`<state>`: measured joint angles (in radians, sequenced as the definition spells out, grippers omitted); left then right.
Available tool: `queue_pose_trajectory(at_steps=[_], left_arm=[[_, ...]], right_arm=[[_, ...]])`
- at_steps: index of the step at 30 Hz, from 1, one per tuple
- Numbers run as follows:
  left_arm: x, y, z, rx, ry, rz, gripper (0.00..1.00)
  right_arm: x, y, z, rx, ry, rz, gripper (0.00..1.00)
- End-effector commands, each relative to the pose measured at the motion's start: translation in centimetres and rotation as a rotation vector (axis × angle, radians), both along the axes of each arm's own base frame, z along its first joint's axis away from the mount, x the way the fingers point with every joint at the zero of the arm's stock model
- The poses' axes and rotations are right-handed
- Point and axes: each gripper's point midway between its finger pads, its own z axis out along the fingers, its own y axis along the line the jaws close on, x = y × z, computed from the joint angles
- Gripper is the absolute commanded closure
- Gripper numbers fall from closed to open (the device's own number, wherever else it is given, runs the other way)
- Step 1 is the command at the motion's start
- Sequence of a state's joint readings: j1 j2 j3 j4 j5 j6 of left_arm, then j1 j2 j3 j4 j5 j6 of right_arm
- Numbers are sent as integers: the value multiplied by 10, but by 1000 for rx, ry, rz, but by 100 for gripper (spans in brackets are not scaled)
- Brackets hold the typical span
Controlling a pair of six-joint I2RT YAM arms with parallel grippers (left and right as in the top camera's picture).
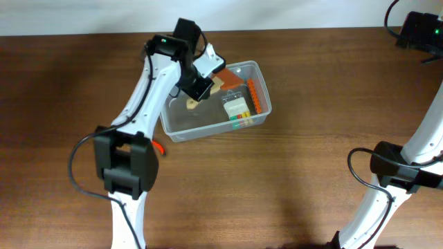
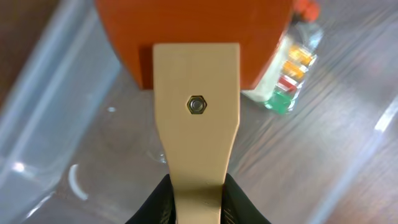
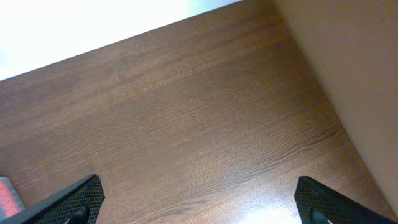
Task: Pack container
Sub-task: 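Carry the scraper right and lower it into the box, then release the scraper and withdraw the left gripper leftward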
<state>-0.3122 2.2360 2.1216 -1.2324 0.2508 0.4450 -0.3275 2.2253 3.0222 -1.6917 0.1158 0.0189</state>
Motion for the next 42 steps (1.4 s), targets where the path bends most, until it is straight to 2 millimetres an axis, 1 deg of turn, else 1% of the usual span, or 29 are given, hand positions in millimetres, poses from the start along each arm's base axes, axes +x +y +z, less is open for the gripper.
queue_pose_trajectory(at_steps=[1, 7, 10, 17, 19, 22, 23, 24, 25, 27, 28, 31, 34, 35, 36, 38, 39, 40, 42], left_arm=[[-3, -1, -28, 10, 62, -29, 98], [-17, 2, -73, 49, 193, -30, 98], [-26, 5, -84, 66, 247, -29, 98], [-29, 6, -85, 71, 261, -29, 98], [-29, 6, -85, 71, 260, -29, 93], [-27, 6, -82, 68, 253, -29, 82], [-26, 5, -81, 67, 249, -29, 81], [-24, 4, -77, 64, 240, -30, 79], [-19, 3, -68, 59, 221, -29, 76], [-13, 1, -54, 50, 194, -30, 75], [-7, -1, -37, 40, 161, -30, 74], [6, -5, 5, 12, 77, -19, 73], [19, -9, 52, -34, -28, 32, 54], [22, -9, 62, -45, -53, 44, 51], [26, -6, 77, -52, -88, 74, 46], [32, 6, 91, -33, -128, 150, 38], [38, 23, 99, -1, -153, 233, 35], [39, 33, 102, 15, -159, 282, 33], [41, 65, 106, 60, -150, 455, 29]], right_arm=[[-4, -1, 10, -14, -23, -7, 1], [-4, -1, 10, -14, -23, -7, 1], [-4, -1, 10, -14, -23, -7, 1], [-4, -1, 10, -14, -23, -7, 1], [-4, -1, 10, -14, -23, -7, 1], [-4, -1, 10, -14, -23, -7, 1], [-4, -1, 10, -14, -23, -7, 1], [-4, -1, 10, -14, -23, -7, 1], [-4, -1, 10, -14, -23, -7, 1], [-4, -1, 10, -14, -23, -7, 1], [-4, -1, 10, -14, -23, -7, 1], [-4, -1, 10, -14, -23, -7, 1], [-4, -1, 10, -14, -23, -7, 1], [-4, -1, 10, -14, -23, -7, 1], [-4, -1, 10, -14, -23, -7, 1], [-4, -1, 10, -14, -23, -7, 1], [-4, -1, 10, -14, -23, -7, 1], [-4, -1, 10, -14, -23, -7, 1], [-4, -1, 10, -14, -23, -7, 1]])
